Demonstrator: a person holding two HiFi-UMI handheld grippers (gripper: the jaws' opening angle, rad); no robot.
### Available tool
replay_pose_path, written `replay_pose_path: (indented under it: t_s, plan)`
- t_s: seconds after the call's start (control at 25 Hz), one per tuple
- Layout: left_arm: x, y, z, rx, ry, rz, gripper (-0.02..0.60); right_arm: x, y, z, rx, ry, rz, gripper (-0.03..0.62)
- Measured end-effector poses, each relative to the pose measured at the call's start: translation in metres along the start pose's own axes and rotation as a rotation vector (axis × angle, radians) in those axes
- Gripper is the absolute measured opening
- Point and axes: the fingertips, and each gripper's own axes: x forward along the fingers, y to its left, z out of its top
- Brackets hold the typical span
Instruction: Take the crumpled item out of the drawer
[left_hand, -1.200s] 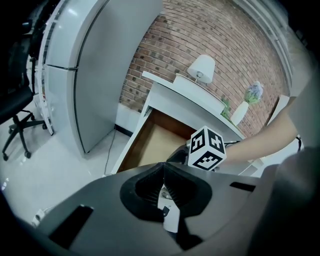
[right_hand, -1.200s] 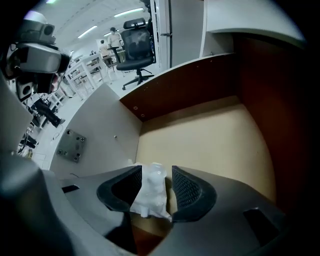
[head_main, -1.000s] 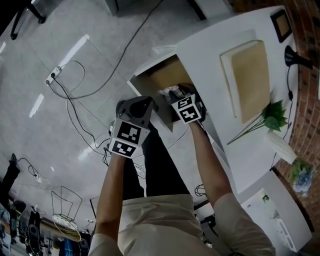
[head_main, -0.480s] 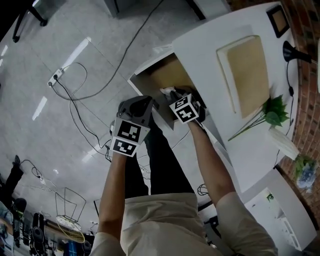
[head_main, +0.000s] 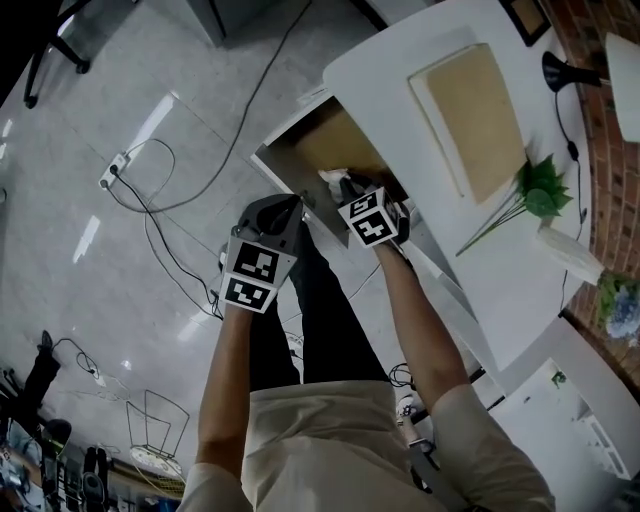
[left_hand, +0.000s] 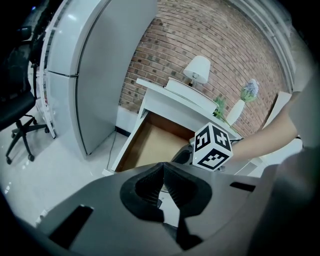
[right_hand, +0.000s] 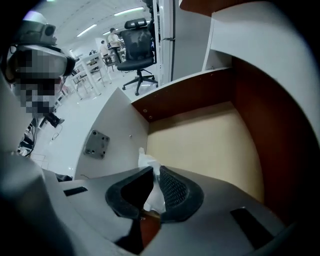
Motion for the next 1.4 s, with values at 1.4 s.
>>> replay_pose_path:
  t_s: [1.4]
  plan:
    - [-0.180, -0.091, 0.054, 0.185, -0.022, -0.032, 0.015, -0.252, 0.079, 0.049, 0.432, -0.403, -0.229, 0.063]
